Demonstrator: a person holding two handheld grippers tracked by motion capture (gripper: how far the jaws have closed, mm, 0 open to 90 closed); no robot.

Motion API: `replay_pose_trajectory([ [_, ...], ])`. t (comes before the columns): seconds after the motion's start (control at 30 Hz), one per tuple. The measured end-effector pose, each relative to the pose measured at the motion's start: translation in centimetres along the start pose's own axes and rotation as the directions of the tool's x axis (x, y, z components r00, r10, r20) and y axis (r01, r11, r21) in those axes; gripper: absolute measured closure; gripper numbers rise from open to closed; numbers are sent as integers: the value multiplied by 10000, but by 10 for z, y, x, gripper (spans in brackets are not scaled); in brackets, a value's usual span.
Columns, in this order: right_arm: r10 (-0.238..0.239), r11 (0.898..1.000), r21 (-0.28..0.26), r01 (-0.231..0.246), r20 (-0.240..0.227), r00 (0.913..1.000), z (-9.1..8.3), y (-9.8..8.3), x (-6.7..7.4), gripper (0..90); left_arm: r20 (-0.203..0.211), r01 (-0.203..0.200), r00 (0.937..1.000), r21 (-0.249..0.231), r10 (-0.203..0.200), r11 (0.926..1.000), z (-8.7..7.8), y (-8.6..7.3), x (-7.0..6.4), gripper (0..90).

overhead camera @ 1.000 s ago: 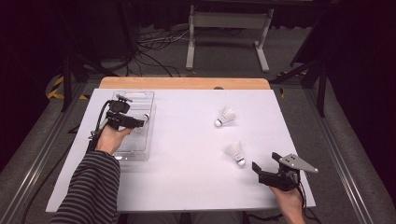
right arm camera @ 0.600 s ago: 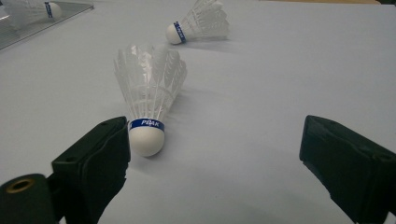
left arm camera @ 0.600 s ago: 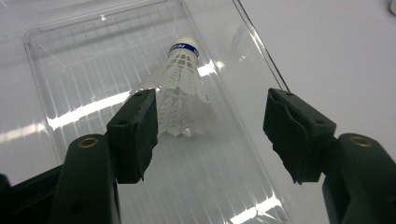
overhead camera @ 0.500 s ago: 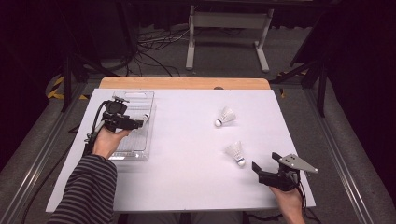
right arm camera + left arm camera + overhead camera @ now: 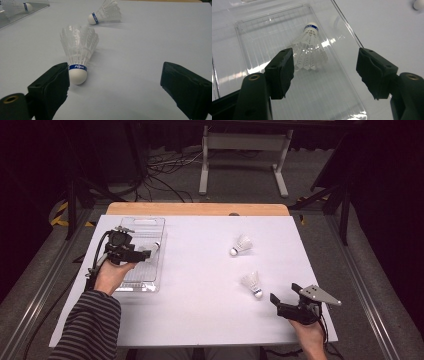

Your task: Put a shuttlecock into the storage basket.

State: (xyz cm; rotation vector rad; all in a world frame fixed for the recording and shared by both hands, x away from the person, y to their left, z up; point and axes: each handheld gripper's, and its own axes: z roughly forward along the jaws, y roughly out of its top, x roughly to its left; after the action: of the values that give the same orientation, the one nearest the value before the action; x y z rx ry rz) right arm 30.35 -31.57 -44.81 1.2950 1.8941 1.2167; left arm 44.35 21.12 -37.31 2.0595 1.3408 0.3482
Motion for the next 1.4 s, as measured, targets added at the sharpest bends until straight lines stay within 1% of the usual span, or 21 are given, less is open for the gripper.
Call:
replay_pose_trajectory([
  [0.1,46,10000,11,-46,-25,10000,0,0,0,95,39,-59,10000,-34,59,10000,-3,-2,-1,314],
  [0.17,3,10000,0,-3,-5,10000,0,0,0,95,55,-147,9999,-138,148,9998,-6,-3,-2,311],
  [0.27,24,10000,-7,-24,23,10000,0,0,0,95,119,-162,9998,-366,167,9992,-10,-5,-3,310],
  [0.3,32,10000,-5,-32,28,10000,0,0,0,95,84,-226,9997,-459,230,9987,-11,-5,-3,311],
  [0.33,17,10000,4,-17,17,10000,0,0,0,95,128,-180,9997,-448,186,9988,-12,-6,-4,310],
  [0.37,15,10000,11,-15,14,10000,0,0,0,95,164,-220,9996,-484,228,9986,-13,-7,-3,310],
  [0.47,28,10000,-25,-28,-2,10000,0,0,1,95,152,-220,9996,-527,228,9984,-14,-9,-4,310],
  [0.53,54,10000,-24,-54,-6,10000,-1,0,0,95,191,-296,9993,-586,308,9978,-16,-10,-4,310],
  [0.6,45,10000,-20,-45,3,10000,-1,0,0,95,194,-236,9995,-648,249,9976,-17,-12,-5,307],
  [0.63,43,10000,-7,-43,20,10000,0,0,0,95,214,-367,9990,-651,382,9972,-17,-12,-4,306],
  [0.67,34,10000,-22,-34,9,10000,0,0,1,95,231,-240,9994,-686,256,9974,-17,-13,-5,305],
  [0.73,28,10000,-23,-28,10,10000,-1,0,1,95,216,-317,9992,-743,334,9967,-19,-14,-4,305],
  [0.8,44,10000,-41,-44,16,10000,-1,0,0,95,256,-243,9993,-771,263,9967,-20,-16,-5,302],
  [0.83,60,10000,-40,-60,8,10000,-1,0,0,95,256,-307,9991,-789,329,9964,-21,-16,-4,302],
  [1.03,50,10000,-51,-50,2,10000,-1,0,0,95,258,-255,9993,-908,280,9955,-23,-19,-5,298],
  [1.4,82,9999,-104,-82,10,10000,-2,0,0,95,219,-459,9986,-1098,485,9929,-29,-22,-9,296],
])
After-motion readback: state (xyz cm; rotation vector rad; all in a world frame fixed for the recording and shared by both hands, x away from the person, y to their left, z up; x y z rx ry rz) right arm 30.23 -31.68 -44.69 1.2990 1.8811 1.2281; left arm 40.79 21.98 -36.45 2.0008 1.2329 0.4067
